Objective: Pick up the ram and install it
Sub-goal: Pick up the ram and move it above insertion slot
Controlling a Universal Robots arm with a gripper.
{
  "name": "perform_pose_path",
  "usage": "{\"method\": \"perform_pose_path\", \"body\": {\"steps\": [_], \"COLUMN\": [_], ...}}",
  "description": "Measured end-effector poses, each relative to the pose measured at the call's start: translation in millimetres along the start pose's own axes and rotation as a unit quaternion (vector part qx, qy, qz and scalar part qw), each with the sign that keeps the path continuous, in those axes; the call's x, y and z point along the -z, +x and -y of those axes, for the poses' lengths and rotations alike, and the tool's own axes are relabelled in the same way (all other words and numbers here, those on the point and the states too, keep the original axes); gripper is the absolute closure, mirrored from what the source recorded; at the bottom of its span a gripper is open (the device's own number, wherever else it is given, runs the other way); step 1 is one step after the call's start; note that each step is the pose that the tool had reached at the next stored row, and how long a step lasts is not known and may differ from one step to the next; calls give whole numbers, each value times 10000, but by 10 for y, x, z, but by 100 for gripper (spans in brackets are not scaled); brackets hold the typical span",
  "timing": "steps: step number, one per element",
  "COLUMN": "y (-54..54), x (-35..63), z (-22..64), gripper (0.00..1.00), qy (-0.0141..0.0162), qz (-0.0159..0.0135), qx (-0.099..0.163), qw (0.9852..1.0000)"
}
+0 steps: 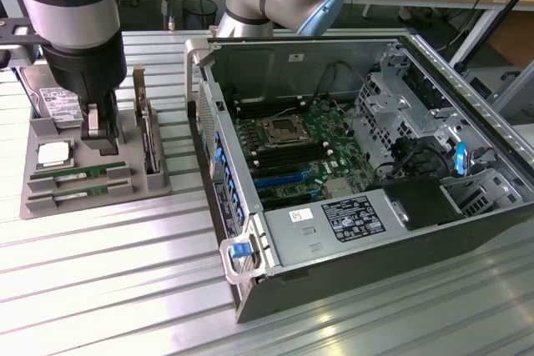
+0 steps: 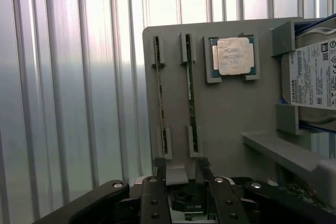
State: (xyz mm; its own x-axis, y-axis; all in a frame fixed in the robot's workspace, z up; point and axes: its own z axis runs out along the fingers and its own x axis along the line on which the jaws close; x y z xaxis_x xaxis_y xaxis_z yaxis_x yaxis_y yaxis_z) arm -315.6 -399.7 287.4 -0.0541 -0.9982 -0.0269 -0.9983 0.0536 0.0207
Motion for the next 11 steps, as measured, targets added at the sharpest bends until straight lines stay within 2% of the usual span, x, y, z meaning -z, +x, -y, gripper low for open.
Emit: {"method": "perform_pose_path", "body": {"steps": [11], "y": [1], "x": [-31], "z": [1], "gripper": [64], "qy": [0], "qz": [9], "qx": [0], "qw": [10000]}}
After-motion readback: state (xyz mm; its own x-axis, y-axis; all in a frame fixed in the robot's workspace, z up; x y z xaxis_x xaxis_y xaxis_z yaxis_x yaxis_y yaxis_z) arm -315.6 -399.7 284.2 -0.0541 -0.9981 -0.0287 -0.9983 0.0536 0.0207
